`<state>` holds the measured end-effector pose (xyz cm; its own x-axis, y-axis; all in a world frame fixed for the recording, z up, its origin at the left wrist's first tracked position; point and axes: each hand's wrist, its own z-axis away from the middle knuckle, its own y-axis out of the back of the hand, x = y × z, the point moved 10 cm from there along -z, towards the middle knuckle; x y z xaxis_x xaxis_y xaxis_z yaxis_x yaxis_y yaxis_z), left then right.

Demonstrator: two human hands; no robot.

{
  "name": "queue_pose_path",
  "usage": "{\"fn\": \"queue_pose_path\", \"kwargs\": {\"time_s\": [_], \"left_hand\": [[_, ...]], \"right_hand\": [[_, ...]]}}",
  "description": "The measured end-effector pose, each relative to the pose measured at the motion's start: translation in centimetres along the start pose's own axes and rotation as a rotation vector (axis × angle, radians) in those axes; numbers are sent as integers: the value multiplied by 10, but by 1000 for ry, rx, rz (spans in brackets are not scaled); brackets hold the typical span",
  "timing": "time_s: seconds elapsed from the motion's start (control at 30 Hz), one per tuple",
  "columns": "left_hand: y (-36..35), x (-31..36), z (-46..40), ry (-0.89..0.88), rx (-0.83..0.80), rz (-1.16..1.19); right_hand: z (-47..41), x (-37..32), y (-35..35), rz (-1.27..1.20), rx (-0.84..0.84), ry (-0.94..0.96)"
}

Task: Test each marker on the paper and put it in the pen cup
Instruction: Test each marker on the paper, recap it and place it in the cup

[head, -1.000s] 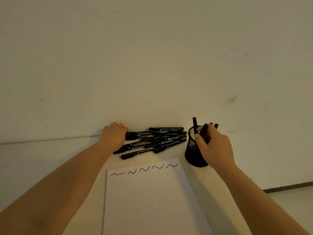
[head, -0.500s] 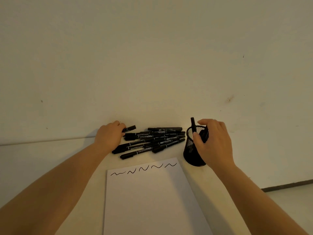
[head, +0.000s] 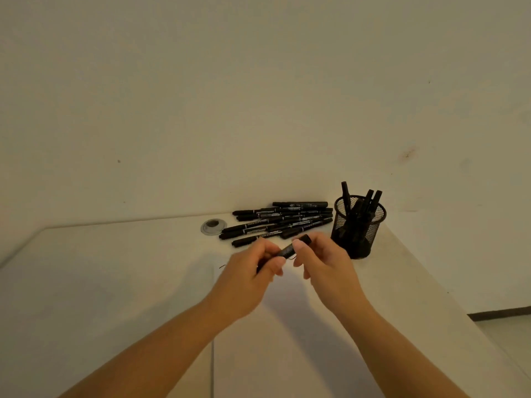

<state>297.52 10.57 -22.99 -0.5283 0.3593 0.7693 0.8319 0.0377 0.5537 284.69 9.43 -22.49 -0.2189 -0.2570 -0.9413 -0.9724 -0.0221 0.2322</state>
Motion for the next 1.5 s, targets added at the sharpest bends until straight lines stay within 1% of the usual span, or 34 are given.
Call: {"fn": "queue_pose_path", "kwargs": {"time_s": [0.1,0.17,0.27,0.33,0.4,0.43,0.53,0.63,0.7,0.77,0.8,0.83,0.87,0.9,0.93,0.97,1.07,1.1,1.13,1.17,1.23,1.27,1.37,1.4,1.5], "left_hand": [[3,-4,19,27,1,-29],[14,-9,31,25,48,-118],[34,-7,48,-32,152,-275],[42,-1,56,-76,187,-343],[45,8,60,-121,194,-350],[45,13,62,-140,181,-350],[39,26,66,-186,122,-438],[38,31,70,-174,88,-528],[32,28,70,-125,18,-495],[26,22,71,-62,-57,-394],[28,13,73,0,-71,-303],[35,1,76,82,-57,-196],[47,-14,81,171,-18,-97],[61,-29,85,248,26,-25],[74,-43,89,300,57,14],[84,-53,91,328,67,33],[88,-63,86,307,61,2],[86,-64,84,291,64,-27],[82,-65,82,280,66,-51],[78,-67,80,272,67,-68],[71,-71,77,260,56,-84],[68,-72,75,252,41,-99],[58,-72,69,197,-25,-254],[55,-73,69,187,-39,-319],[52,-76,71,157,-49,-409]], "right_hand": [[12,-1,-13,19,-44,-2],[16,1,-11,-32,8,-34],[22,14,-2,-188,146,-185],[28,20,-7,-297,158,-271],[35,23,-20,-405,106,-349],[38,23,-28,-435,53,-378],[43,20,-51,-376,-139,-413],[46,23,-54,-368,-193,-478],[47,25,-56,-394,-195,-504],[45,25,-54,-422,-156,-511],[40,29,-43,-471,-88,-515],[33,33,-26,-553,15,-520],[26,37,-3,-625,125,-506],[19,39,21,-646,209,-472],[14,40,37,-599,237,-434],[11,40,43,-506,216,-398],[9,35,10,-140,-12,-299],[9,32,-4,-48,-74,-272],[8,30,-14,10,-99,-255],[6,29,-19,31,-92,-243],[-1,27,-25,-25,-53,-228],[-3,24,-32,-49,-59,-215],[-10,21,-70,-18,-174,-198],[-13,23,-81,-6,-186,-203],[-18,37,-95,-16,-127,-226]]}}
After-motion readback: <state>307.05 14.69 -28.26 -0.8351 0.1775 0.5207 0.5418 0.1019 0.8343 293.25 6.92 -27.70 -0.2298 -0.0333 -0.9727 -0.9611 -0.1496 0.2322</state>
